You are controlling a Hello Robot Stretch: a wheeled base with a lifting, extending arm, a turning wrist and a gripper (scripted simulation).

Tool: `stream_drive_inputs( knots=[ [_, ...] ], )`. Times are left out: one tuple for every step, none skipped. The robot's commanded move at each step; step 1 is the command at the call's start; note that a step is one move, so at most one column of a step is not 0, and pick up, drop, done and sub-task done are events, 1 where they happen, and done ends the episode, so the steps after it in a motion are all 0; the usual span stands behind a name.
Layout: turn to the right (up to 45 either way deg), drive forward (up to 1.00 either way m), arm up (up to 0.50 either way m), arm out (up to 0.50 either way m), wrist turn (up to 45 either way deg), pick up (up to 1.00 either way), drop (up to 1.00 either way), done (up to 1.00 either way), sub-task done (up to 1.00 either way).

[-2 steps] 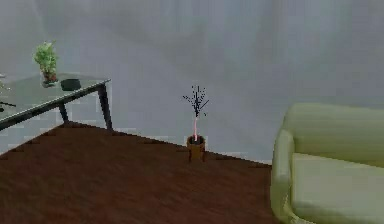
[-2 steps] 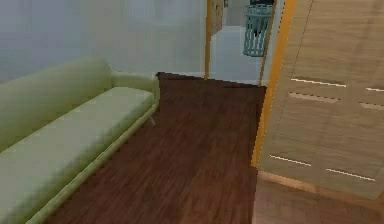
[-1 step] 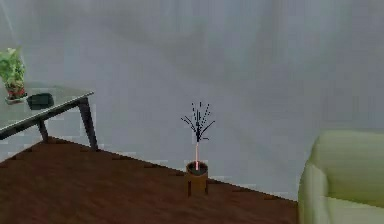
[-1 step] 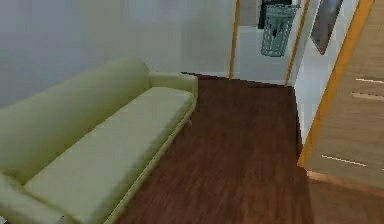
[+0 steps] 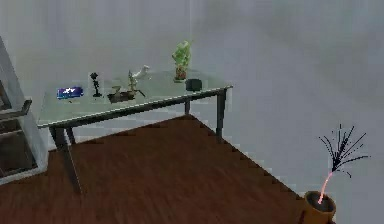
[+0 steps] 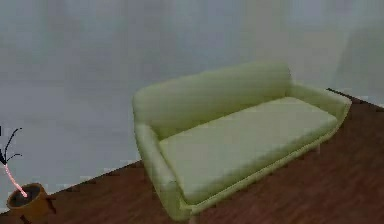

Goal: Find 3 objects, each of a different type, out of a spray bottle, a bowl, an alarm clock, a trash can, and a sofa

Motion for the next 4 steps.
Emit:
stream_drive_inputs(
  knots=[
    [0.0, 1.0, 0.0, 0.0, 0.0, 0.0, 0.0, 0.0, 0.0],
    [-15.0, 0.0, 0.0, 0.0, 0.0, 0.0, 0.0, 0.0, 0.0],
    [0.0, 0.1, 0.0, 0.0, 0.0, 0.0, 0.0, 0.0, 0.0],
    [18.0, 0.0, 0.0, 0.0, 0.0, 0.0, 0.0, 0.0, 0.0]
  ],
)
